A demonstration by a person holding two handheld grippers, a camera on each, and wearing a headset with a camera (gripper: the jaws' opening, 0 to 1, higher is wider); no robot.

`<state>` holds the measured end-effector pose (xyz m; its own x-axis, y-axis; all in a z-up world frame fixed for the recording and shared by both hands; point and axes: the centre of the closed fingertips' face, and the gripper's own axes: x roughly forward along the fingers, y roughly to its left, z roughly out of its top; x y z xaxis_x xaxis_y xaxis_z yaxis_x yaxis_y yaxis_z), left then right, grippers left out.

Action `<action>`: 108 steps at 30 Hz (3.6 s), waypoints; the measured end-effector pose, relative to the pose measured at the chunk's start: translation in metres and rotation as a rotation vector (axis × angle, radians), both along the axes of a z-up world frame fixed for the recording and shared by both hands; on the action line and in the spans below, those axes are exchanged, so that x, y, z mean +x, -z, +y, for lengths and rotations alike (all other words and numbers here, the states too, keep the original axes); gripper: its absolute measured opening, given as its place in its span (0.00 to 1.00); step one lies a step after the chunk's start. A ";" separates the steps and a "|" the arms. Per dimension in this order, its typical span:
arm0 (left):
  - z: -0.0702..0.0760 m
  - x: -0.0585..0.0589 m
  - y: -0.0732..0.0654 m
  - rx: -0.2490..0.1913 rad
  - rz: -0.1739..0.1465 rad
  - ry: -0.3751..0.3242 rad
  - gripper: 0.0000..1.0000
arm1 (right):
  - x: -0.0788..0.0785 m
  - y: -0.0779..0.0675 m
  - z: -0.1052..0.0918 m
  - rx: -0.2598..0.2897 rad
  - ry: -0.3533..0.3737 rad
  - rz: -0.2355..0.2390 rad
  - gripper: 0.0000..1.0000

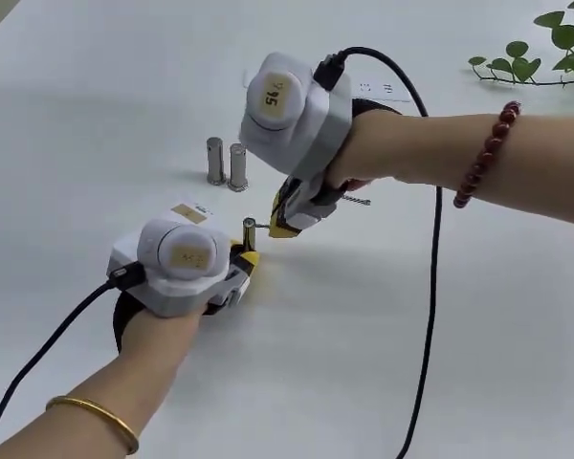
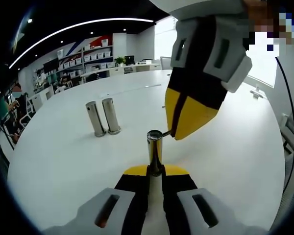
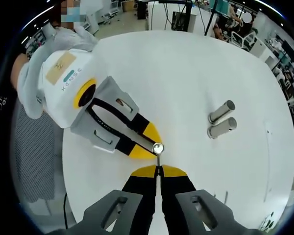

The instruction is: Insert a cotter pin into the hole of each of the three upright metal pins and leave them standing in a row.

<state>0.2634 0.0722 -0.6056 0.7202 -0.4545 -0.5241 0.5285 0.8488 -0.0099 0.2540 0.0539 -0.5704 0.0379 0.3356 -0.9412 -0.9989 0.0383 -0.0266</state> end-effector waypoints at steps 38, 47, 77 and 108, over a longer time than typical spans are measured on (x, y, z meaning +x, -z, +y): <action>0.001 0.000 0.000 0.010 -0.005 0.000 0.06 | 0.000 -0.009 0.001 0.110 0.020 0.004 0.02; 0.001 0.000 0.000 0.011 -0.006 -0.002 0.06 | -0.001 -0.008 0.003 0.130 0.043 0.024 0.00; 0.001 0.001 0.000 0.011 -0.002 -0.028 0.06 | -0.002 -0.003 0.002 0.131 0.060 0.017 0.01; 0.001 0.007 -0.014 -0.056 -0.037 -0.053 0.07 | 0.005 -0.036 -0.024 0.602 0.542 0.023 0.23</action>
<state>0.2701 0.0737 -0.5912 0.7628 -0.4429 -0.4711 0.4833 0.8745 -0.0395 0.2587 0.0295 -0.5344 0.3232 0.7258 -0.6073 -0.8376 0.5181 0.1734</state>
